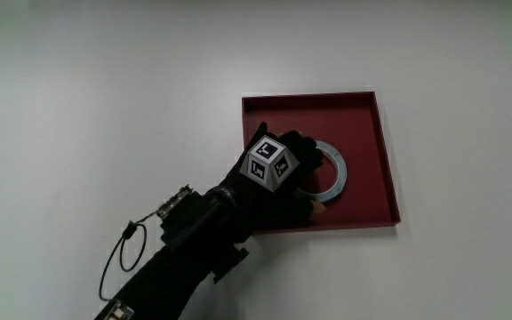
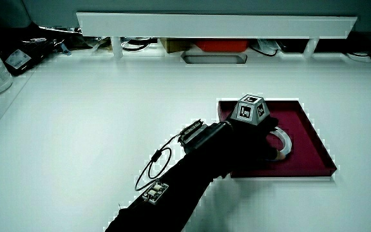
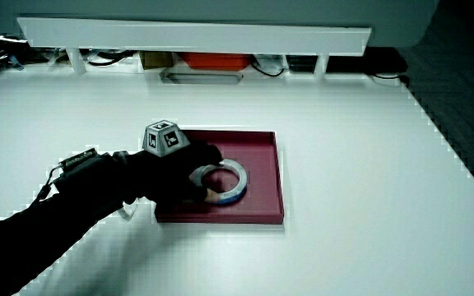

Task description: Pick blue tape

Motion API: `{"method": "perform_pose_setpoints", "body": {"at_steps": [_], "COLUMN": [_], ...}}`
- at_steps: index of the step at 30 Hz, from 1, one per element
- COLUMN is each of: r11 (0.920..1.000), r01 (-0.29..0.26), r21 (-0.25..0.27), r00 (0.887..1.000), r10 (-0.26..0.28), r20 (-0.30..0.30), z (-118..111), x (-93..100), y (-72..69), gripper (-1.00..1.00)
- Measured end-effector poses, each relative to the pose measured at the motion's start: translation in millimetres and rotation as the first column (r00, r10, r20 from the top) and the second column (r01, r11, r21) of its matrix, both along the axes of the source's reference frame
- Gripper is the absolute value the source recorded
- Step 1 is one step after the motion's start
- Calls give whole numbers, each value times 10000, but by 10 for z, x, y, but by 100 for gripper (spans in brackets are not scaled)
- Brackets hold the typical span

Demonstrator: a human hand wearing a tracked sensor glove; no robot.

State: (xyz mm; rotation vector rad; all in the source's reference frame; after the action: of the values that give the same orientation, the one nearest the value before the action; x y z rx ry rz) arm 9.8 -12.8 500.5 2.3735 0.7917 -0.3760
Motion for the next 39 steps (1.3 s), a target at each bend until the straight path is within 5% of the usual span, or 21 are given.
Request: {"method": "perform_pose_setpoints", "body": {"at_steps": [9,18,27,39], "r11": [9985,9942,9900,9885], "r01": [-449,-850,-672,-548], "r21": [311,662,1241,1407], "r00": [9989,9957,9943,9922], "r10": [445,873,768,697], "r20": [156,-323,-738,-1032], "z": [65,25,25,-60], "x": [65,116,96,58], "y": [62,126,150,161], "gripper": [0,33,67,100]}}
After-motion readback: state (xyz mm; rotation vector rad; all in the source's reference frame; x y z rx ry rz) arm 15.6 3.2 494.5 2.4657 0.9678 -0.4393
